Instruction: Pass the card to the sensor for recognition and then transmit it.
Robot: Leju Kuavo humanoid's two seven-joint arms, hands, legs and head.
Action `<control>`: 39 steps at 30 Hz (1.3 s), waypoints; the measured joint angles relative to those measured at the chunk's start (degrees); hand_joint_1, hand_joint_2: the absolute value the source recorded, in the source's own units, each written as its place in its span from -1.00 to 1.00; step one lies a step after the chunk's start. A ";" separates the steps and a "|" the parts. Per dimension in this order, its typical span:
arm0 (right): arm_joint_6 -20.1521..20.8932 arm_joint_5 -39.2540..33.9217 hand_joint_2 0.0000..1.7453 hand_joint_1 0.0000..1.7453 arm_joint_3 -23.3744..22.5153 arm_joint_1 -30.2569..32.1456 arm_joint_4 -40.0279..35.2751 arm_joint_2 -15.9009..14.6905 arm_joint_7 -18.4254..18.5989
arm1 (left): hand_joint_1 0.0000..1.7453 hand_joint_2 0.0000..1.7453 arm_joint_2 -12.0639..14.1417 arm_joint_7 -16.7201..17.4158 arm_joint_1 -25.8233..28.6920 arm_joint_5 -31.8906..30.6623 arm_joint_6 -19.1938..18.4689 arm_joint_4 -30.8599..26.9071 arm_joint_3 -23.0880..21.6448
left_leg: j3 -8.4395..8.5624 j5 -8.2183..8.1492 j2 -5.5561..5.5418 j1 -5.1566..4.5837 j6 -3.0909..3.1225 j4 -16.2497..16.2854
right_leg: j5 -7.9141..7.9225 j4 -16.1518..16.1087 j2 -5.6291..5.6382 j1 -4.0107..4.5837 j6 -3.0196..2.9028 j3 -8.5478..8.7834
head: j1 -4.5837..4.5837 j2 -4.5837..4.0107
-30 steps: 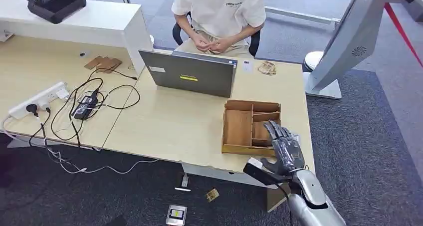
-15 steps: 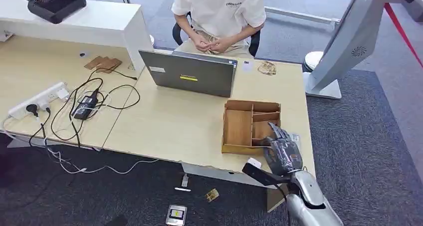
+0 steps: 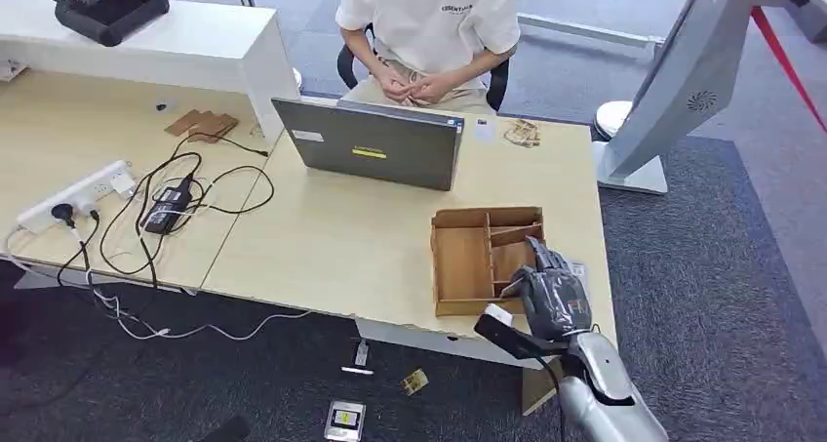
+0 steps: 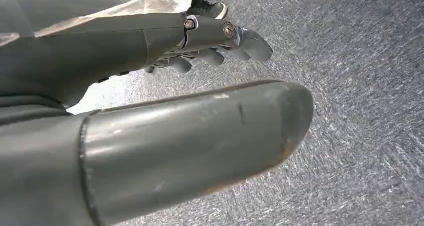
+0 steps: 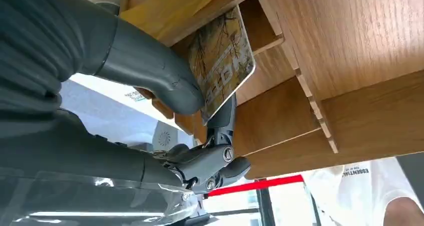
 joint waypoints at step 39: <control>-2.97 -3.91 1.00 1.00 -10.05 -19.95 1.91 2.93 -8.02 | -1.00 -1.00 -0.44 -0.70 -1.98 -5.03 -2.38 -0.07 -0.13 | -0.02 0.12 0.00 -0.01 -0.03 0.02 | 0.12 0.05 0.01 0.00 -0.02 -0.03 | 0.00 0.00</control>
